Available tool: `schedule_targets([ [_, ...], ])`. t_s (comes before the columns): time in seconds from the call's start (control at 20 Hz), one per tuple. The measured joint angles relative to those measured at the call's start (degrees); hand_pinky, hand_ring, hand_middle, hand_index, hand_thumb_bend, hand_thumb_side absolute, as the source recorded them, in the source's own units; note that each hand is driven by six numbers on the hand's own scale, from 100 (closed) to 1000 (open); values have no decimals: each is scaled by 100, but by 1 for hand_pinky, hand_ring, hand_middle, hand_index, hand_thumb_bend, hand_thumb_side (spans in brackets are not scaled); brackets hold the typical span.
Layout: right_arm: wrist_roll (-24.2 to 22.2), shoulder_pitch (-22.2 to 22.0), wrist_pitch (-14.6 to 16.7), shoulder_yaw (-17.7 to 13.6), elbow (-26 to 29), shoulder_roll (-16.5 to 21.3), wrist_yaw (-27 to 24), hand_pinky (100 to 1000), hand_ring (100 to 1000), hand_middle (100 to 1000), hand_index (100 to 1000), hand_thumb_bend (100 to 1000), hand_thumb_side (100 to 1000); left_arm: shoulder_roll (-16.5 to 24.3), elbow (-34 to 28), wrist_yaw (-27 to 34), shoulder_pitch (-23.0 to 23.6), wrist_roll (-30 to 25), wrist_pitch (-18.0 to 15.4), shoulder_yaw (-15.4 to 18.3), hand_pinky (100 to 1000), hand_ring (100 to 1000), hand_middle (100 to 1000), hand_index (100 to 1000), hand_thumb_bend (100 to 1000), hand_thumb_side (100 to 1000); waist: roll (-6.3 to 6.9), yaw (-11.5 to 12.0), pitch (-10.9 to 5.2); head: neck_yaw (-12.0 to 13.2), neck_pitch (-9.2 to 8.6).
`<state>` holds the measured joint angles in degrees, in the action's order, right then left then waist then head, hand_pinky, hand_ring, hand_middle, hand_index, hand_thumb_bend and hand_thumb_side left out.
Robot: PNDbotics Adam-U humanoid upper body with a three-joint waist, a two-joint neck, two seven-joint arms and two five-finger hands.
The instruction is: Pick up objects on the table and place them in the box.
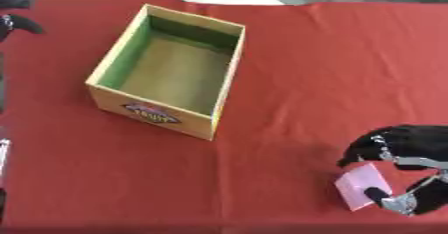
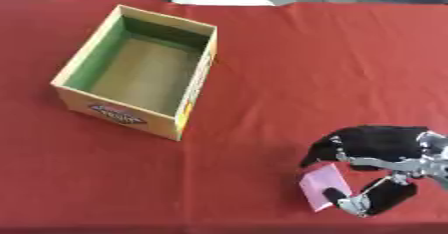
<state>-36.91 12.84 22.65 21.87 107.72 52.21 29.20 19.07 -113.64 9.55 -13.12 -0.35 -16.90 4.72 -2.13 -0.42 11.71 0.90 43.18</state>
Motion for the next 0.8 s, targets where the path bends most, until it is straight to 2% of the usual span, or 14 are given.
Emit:
schedule_targets([
  [0.25,-163,31,-27,6,0,-17,40,837,813,780,909,183,437,-1,0,-1,0,-33,5,0,525,676,586,760,100,748,1,1,0,-1,0],
  [0.35,-254,32,-34,6,-1,-49,41,811,753,713,881,151,451,-1,0,-1,0,-35,5,0,525,676,586,760,100,748,1,2,1,-2,0],
  [0.5,-325,59,-38,3,-1,-63,26,763,604,555,774,113,449,-1,0,-1,0,-39,5,0,525,676,586,760,100,748,2,2,2,-3,0],
  [0.8,0,75,-73,-16,-1,-101,-34,702,507,454,672,100,393,-2,0,-1,0,-52,13,0,525,676,586,761,100,748,14,2,17,-3,2],
])
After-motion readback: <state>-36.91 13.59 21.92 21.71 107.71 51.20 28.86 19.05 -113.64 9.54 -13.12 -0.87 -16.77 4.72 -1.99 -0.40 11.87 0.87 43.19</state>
